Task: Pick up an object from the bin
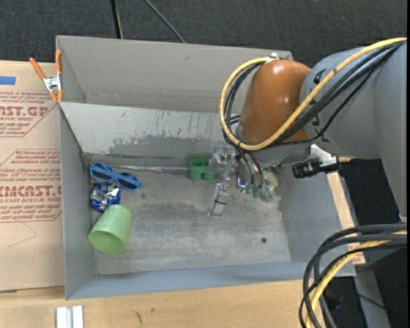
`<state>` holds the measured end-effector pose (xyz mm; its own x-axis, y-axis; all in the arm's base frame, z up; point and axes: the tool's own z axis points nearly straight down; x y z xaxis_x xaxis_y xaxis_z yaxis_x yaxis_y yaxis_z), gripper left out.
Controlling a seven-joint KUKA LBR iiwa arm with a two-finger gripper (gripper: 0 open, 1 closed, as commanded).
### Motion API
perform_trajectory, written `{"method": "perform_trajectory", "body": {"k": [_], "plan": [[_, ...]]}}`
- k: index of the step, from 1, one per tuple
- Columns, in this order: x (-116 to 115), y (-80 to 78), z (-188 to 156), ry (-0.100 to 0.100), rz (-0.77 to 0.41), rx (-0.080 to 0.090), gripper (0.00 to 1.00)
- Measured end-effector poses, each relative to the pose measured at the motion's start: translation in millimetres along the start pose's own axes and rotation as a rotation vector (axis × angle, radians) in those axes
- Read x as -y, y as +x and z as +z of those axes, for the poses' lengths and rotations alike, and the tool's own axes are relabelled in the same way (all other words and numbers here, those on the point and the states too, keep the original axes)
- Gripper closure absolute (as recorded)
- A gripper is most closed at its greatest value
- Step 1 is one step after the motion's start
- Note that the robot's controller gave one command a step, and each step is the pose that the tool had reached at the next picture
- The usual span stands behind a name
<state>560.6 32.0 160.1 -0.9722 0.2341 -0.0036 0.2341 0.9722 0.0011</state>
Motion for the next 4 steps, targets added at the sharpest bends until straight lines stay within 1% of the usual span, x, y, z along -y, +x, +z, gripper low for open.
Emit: {"method": "perform_trajectory", "body": {"k": [1,2,3,4], "plan": [[46.5,-35.5,73.1,0.005,-0.019,-0.003,0.00],[58.6,-48.5,91.1,0.002,0.017,-0.001,0.00],[57.4,-48.0,90.6,0.001,0.015,-0.002,1.00],[71.8,-15.2,-45.6,0.001,-0.035,0.006,1.00]]}}
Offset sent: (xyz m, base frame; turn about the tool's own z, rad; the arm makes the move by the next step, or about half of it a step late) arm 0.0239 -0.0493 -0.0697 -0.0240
